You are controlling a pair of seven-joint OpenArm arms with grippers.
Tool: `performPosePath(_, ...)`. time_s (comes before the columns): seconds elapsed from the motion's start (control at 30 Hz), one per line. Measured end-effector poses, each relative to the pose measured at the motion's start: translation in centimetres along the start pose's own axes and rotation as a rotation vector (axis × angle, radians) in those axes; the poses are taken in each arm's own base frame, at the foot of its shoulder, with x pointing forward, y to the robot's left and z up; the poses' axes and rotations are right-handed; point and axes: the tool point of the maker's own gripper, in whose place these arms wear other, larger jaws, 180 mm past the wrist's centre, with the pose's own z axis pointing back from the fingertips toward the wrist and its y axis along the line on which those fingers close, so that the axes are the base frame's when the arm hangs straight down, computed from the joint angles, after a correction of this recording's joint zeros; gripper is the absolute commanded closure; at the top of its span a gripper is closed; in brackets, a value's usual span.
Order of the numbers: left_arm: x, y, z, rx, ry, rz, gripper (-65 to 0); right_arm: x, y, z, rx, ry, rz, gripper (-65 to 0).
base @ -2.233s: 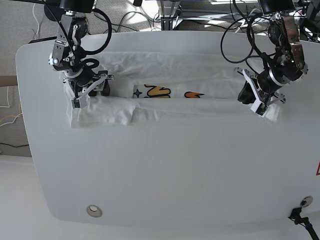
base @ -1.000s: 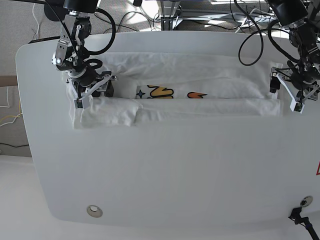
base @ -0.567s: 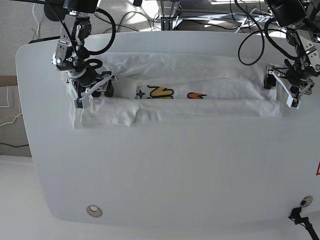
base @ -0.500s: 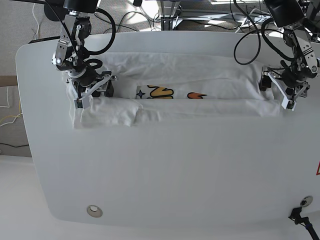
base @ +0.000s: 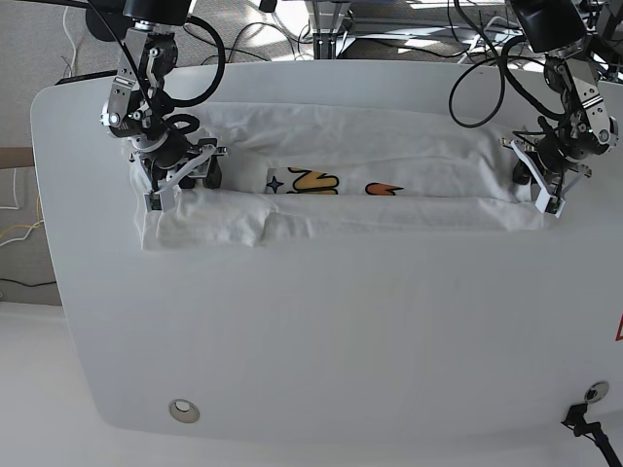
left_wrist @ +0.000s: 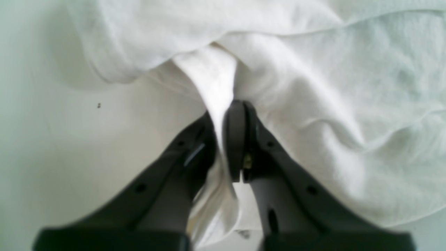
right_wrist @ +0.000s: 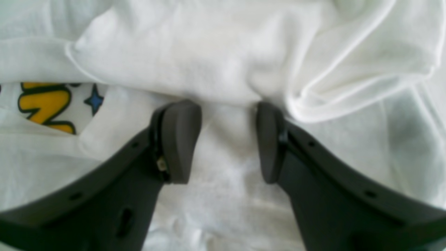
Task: Fold the T-shirt properly
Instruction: 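Move the left gripper inward over the shirt and back to the edge, then grasp the shirt side with the left gripper and fold it inward over the print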
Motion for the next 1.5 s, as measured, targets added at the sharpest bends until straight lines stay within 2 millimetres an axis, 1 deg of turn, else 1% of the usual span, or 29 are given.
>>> performPosePath(0.1, -0.2, 0.1, 0.3, 0.012, 0.014, -0.016, 0.0, 0.0, 0.0, 0.0, 0.0, 0.001, 0.0, -29.0)
performPosePath(0.17, -0.3, 0.3, 1.2, 0.054, 0.05, -0.063, 0.0, 0.0, 0.0, 0.0, 0.0, 0.0, 0.0, -29.0)
performPosePath(0.27, 1.9, -0.5, 2.4, 0.074, -0.019, -0.105, 0.0, 0.0, 0.0, 0.0, 0.0, 0.0, 0.0, -29.0)
performPosePath(0.33, 3.7, -2.2, 2.9, 0.062, -0.062, -0.157, 0.0, 0.0, 0.0, 0.0, 0.0, 0.0, 0.0, -29.0)
performPosePath(0.4, 5.1, -4.8, 3.1, 0.019, -0.102, -0.223, 0.0, 0.0, 0.0, 0.0, 0.001, 0.0, 0.0, -29.0)
performPosePath(0.43, 5.4, -6.2, 3.0, -0.008, -0.116, -0.25, 0.0, 0.0, 0.0, 0.0, 0.001, 0.0, 0.0, -29.0)
performPosePath(0.5, 5.5, -9.1, 2.4, -0.065, -0.103, -0.304, 0.0, 0.0, 0.0, 0.0, 0.001, 0.0, -0.001, -29.0)
performPosePath(0.6, 6.2, -14.1, 1.5, -0.179, -0.13, -0.347, 0.0, 0.0, 0.1, 0.0, 0.005, -0.002, -0.005, -29.0)
performPosePath(0.67, 6.8, -16.7, 1.2, -0.232, -0.153, -0.345, 0.0, 0.0, 0.1, 0.0, 0.005, -0.002, -0.005, -29.0)
performPosePath(0.83, 8.3, -21.2, 0.9, -0.319, -0.198, -0.344, 0.0, -0.1, 0.1, 0.0, 0.005, -0.001, -0.006, -29.0)
performPosePath(0.9, 8.4, -23.0, 1.0, -0.357, -0.207, -0.339, 0.0, -0.1, 0.1, 0.0, 0.005, 0.0, -0.006, -29.0)
performPosePath(0.97, 8.6, -24.2, 1.0, -0.383, -0.215, -0.339, 0.0, -0.1, 0.1, 0.0, 0.005, -0.001, -0.006, -29.0)
performPosePath(1.17, 8.6, -25.0, 1.1, -0.398, -0.216, -0.358, 0.0, 0.0, 0.1, 0.0, 0.006, -0.002, -0.006, -29.0)
performPosePath(1.3, 8.6, -26.7, 1.3, -0.438, -0.219, -0.389, 0.0, 0.0, 0.1, 0.0, 0.006, -0.002, -0.005, -29.0)
performPosePath(1.33, 8.6, -26.9, 1.3, -0.442, -0.219, -0.394, -4.2, 0.0, 0.1, 0.0, 0.006, -0.002, -0.005, -29.0)
performPosePath(1.37, 8.5, -27.1, 1.3, -0.447, -0.218, -0.399, -9.9, 0.0, 0.1, 0.0, 0.006, -0.002, -0.005, -29.0)
performPosePath(1.5, 8.5, -27.3, 1.3, -0.45, -0.219, -0.402, -34.9, 0.0, 0.1, 0.0, 0.006, -0.002, -0.005, -29.0)
